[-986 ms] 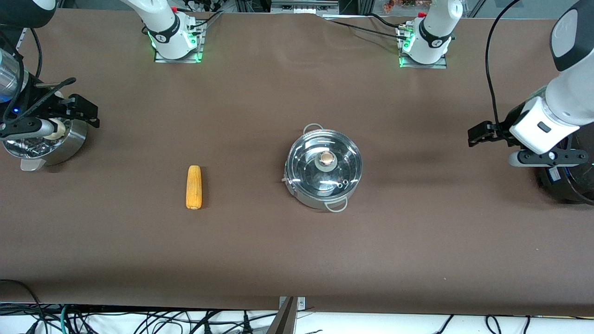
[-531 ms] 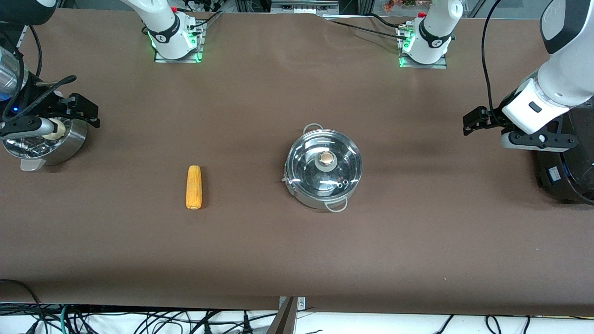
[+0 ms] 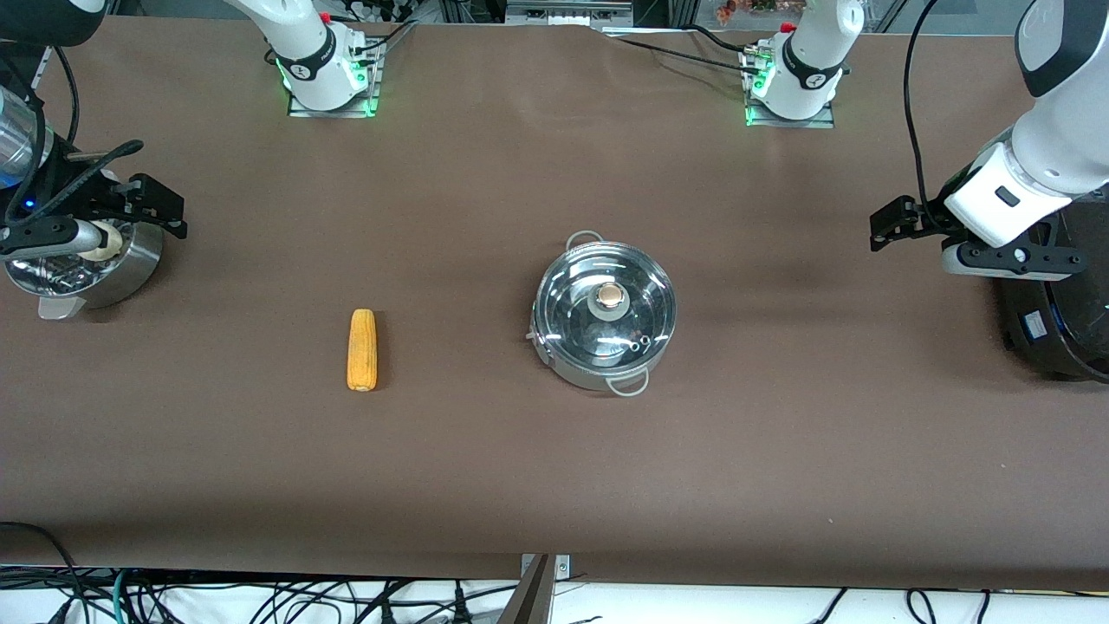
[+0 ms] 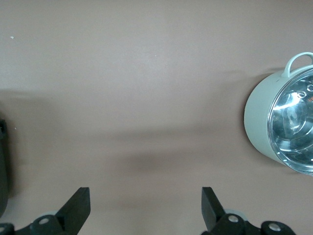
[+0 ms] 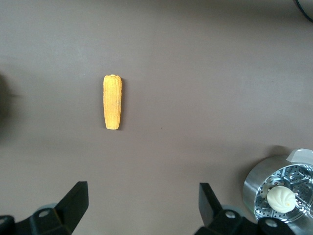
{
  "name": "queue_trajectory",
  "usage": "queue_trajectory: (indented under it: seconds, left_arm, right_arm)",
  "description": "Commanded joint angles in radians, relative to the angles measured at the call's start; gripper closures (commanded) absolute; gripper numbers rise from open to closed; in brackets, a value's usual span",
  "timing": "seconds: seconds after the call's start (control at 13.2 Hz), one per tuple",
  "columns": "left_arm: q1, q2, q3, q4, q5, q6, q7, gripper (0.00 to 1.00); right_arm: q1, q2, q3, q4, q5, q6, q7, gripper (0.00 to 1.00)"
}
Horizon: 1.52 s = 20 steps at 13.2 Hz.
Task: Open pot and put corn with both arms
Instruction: 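Reach the left gripper over the pot and lower it onto the lid knob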
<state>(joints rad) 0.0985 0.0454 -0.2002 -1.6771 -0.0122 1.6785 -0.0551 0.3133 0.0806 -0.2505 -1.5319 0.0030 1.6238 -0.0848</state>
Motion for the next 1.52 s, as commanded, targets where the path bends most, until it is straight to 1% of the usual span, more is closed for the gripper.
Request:
queue_trajectory:
  seconds: [0.0,0.15,0.38,0.61,0.76,0.83,0.91,1.44]
  left_arm:
    - [0.007,-0.015,0.002,-0.003,-0.028,-0.013,0.021,0.00]
    - [0.006,-0.010,0.001,-0.001,-0.031,-0.013,0.015,0.00]
    - [-0.016,0.031,-0.005,0.057,-0.031,-0.013,-0.002,0.00]
    - [-0.029,0.062,-0.005,0.091,-0.031,-0.013,-0.008,0.00]
    - [-0.054,0.073,-0.005,0.092,-0.031,-0.011,-0.020,0.00]
    - [-0.075,0.085,-0.005,0.102,-0.032,-0.011,-0.053,0.00]
    - [-0.100,0.106,-0.005,0.135,-0.029,-0.011,-0.102,0.00]
    - [-0.339,0.315,-0.005,0.312,-0.031,-0.003,-0.539,0.00]
  right_arm:
    - [-0.002,0.007,-0.001,0.024,0.017,-0.010,-0.003,0.00]
    - [-0.002,0.007,-0.001,0.024,0.017,-0.009,-0.003,0.00]
    - [-0.002,0.007,-0.001,0.024,0.017,-0.007,-0.004,0.00]
    - [-0.002,0.007,-0.001,0.022,0.017,-0.007,-0.003,0.00]
    - [-0.002,0.007,-0.001,0.024,0.017,-0.007,-0.003,0.00]
    - [-0.002,0.007,-0.001,0.024,0.017,-0.007,-0.004,0.00]
    - [-0.002,0.007,-0.001,0.024,0.017,-0.007,-0.003,0.00]
    - [-0.002,0.007,-0.001,0.022,0.017,-0.007,-0.003,0.00]
